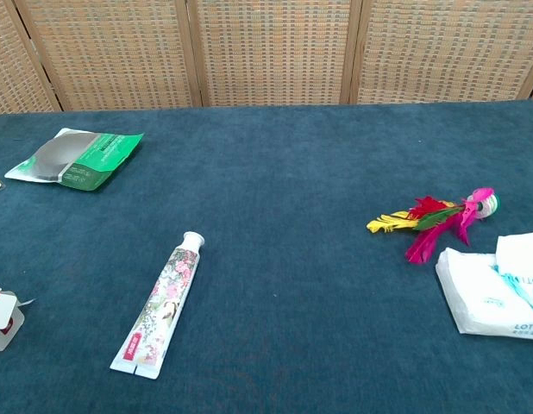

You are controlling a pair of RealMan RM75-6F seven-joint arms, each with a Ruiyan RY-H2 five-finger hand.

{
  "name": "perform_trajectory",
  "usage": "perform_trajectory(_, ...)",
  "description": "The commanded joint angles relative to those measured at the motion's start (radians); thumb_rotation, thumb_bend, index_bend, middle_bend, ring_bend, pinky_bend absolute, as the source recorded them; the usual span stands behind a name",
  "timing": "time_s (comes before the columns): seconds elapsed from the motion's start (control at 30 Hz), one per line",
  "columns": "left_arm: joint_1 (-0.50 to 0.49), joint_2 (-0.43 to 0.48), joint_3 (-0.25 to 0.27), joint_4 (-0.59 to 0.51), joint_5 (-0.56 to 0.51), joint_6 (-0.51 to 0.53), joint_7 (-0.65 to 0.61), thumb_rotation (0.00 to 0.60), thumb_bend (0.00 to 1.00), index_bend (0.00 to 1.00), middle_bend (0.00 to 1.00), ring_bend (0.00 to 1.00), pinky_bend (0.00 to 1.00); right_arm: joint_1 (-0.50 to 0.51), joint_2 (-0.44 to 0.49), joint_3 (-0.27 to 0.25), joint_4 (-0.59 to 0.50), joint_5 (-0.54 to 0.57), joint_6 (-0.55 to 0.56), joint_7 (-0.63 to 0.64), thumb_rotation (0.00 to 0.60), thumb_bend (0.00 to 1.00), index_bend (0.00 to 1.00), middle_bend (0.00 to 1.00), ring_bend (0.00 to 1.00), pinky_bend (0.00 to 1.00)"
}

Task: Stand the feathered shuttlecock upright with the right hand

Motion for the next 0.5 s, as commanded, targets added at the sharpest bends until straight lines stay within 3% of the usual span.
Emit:
perform_trajectory(0.03, 0.000, -0.001, 0.001, 0.000, 0.001, -0.001, 0.002, 0.600, 0.00, 0.00, 0.00, 0.00, 0.00, 0.000, 0.000, 0.000, 0.001, -0.004, 0.003, 0.004, 0.600, 0.17, 0.05, 0.00, 0.00, 0.00)
perform_trajectory(0.5, -0.001, 0.000, 0.000, -0.001, 0.004, 0.001, -0.002, 0.600, 0.00, 0.00, 0.00, 0.00, 0.00, 0.002, -0.013, -0.003, 0.019, -0.049, 0.031, 0.034, 0.600, 0.17, 0.05, 0.00, 0.00, 0.00)
